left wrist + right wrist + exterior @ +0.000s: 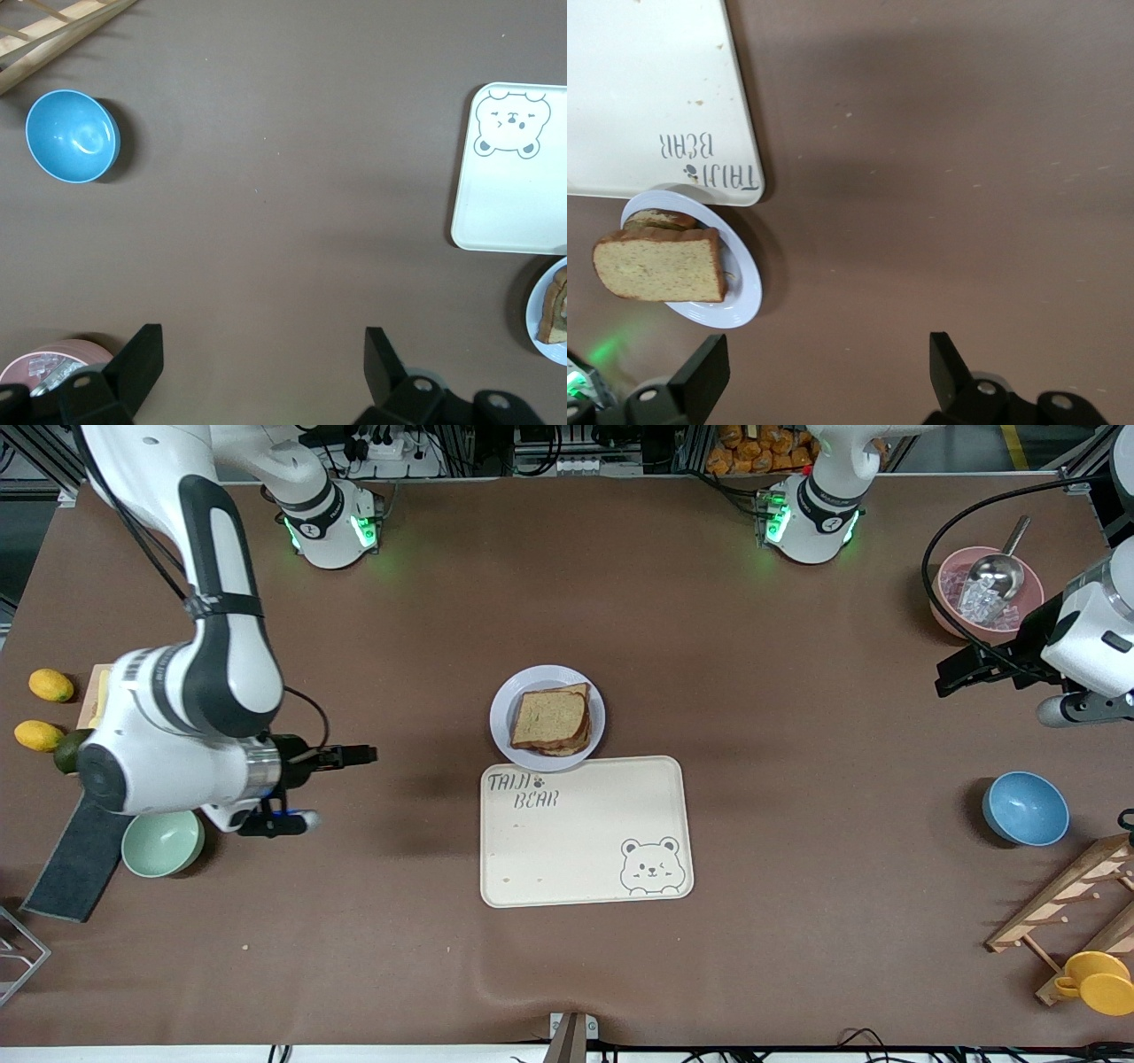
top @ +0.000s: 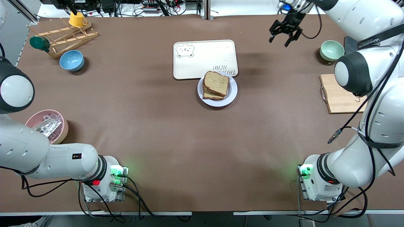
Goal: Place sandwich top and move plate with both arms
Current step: 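Withdraw the right gripper while the left gripper reaches toward the plate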
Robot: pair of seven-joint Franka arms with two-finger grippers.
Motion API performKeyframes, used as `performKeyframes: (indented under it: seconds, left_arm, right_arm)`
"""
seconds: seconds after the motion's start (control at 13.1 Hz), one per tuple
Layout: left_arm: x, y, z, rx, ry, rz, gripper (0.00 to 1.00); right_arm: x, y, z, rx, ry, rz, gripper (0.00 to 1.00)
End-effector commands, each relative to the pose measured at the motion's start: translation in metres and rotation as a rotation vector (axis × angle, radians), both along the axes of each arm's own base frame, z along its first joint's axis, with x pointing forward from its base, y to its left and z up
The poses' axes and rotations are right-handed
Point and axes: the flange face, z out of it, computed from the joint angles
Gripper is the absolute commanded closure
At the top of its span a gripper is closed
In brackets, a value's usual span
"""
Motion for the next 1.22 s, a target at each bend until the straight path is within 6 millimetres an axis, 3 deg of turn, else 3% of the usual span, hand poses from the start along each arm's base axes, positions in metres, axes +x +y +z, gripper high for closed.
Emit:
performKeyframes:
  seconds: [0.0,0.15,0.31,0.46,0.61,0.84,0.99,1.14]
  left_arm:
    - [-0.004,0.000,0.005,-0.004,-0.005,0.011,0.00]
    - [-0.003,-0.004,0.004,-0.008,-0.011,0.006,0.00]
    - [0.000,-0.009,-0.002,-0.015,-0.001,-0.002,0.00]
    - [0.014,-0.017,-0.036,-0.051,0.047,-0.025,0.00]
    - [0.032,-0.025,-0.082,-0.208,0.108,-0.015,0.00]
    - [0.037,-0.057,-0.145,-0.331,0.112,0.014,0.00]
    - [0.028,-0.088,-0.197,-0.399,0.089,0.056,0.00]
    - [0.018,-0.114,-0.241,-0.442,0.070,0.098,0.00]
  right_arm:
    - [0.002,-0.034,0.028,-0.051,-0.040,0.003,0.00]
    - [-0.002,-0.063,0.066,-0.092,-0.108,0.034,0.00]
    - [-0.007,-0.095,0.089,-0.108,-0.149,0.087,0.00]
    - [-0.016,-0.111,0.105,-0.078,-0.146,0.149,0.00]
    - [-0.028,-0.130,0.145,-0.101,-0.201,0.172,0.00]
    - [-0.043,-0.158,0.202,-0.213,-0.278,0.217,0.00]
    - [-0.045,-0.178,0.211,-0.205,-0.294,0.193,0.00]
    - [-0.050,-0.189,0.218,-0.191,-0.324,0.303,0.00]
